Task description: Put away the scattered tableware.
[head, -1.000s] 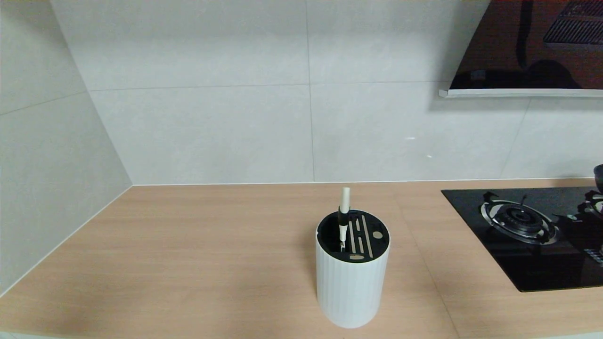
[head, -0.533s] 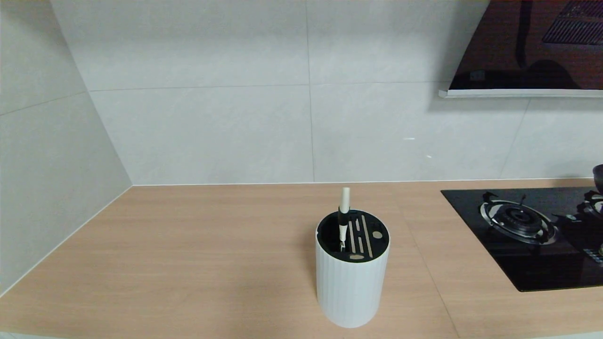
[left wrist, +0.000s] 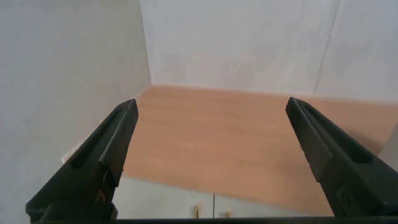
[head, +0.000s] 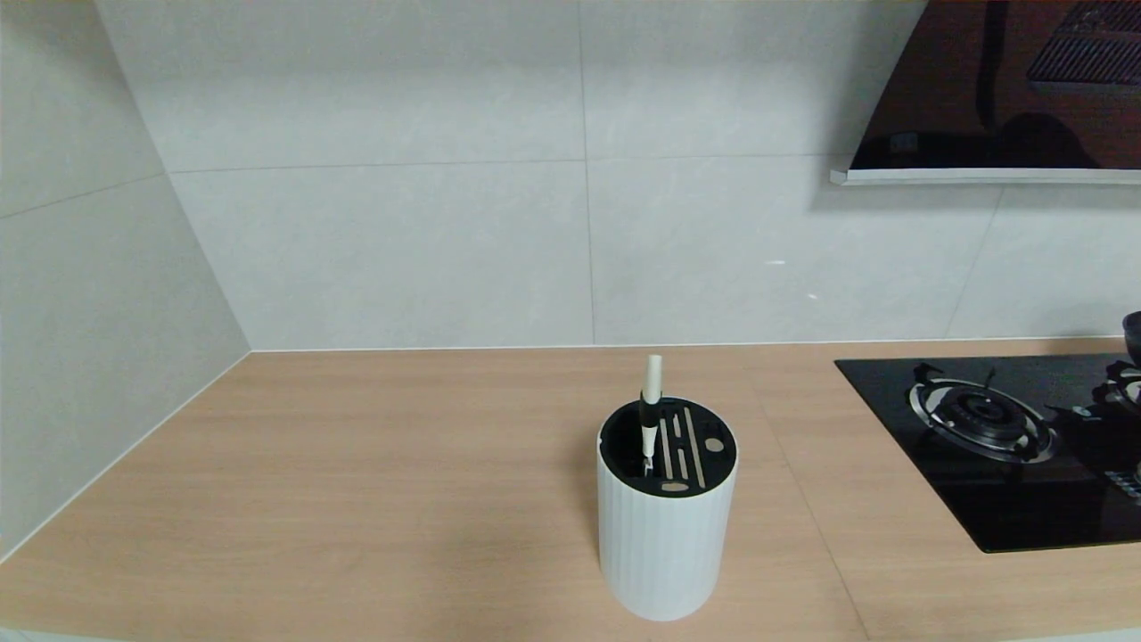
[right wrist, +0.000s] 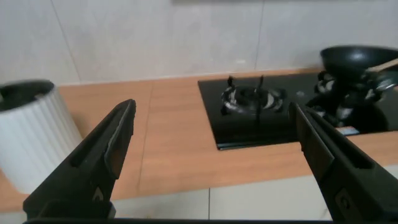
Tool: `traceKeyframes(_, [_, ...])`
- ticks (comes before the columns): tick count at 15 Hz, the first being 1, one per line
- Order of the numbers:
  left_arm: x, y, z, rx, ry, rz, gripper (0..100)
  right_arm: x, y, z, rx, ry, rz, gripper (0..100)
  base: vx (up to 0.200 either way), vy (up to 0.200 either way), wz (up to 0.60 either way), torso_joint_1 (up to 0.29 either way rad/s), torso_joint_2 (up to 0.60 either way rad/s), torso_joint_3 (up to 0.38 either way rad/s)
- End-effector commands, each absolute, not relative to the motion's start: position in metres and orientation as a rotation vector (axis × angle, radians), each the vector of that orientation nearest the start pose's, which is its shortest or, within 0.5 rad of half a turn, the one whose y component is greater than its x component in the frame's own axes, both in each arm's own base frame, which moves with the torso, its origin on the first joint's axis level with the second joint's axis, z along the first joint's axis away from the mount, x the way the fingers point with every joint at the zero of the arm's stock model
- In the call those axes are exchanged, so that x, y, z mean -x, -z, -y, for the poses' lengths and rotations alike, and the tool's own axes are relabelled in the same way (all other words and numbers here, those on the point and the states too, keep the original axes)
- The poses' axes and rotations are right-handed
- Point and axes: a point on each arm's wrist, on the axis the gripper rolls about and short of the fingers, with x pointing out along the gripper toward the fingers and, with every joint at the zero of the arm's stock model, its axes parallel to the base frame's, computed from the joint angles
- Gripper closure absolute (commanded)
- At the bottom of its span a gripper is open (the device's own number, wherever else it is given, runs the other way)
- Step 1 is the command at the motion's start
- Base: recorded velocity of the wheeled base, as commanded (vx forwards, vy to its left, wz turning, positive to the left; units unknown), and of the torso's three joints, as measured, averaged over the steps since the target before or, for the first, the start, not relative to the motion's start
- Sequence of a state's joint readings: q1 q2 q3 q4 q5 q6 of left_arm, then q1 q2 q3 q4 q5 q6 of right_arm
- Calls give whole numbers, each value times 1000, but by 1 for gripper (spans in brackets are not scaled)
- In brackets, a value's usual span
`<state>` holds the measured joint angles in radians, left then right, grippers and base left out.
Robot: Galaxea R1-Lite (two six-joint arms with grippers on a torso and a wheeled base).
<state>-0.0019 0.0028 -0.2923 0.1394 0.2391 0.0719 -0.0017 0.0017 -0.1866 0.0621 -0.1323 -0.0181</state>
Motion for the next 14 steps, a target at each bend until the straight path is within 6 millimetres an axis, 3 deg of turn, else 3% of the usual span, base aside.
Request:
traceKeyframes(1, [31,-101,-5,-80,-237,92,0,23,-84,2,60,110,79,0,0,0,0,0,0,0])
traceKeyframes(3, [24,-83,-5,-84,-206,62,0,23,-80,2,59,104,41,0,0,0,0,0,0,0])
traceKeyframes(9, [22,-75,0,-42,-10,-14,0,23,-75,0,17,23,-8,0,0,0,0,0,0,0])
traceKeyframes(14, [23,-75,0,-9,-6,-5,0,23,-75,0,3,21,-8,0,0,0,0,0,0,0])
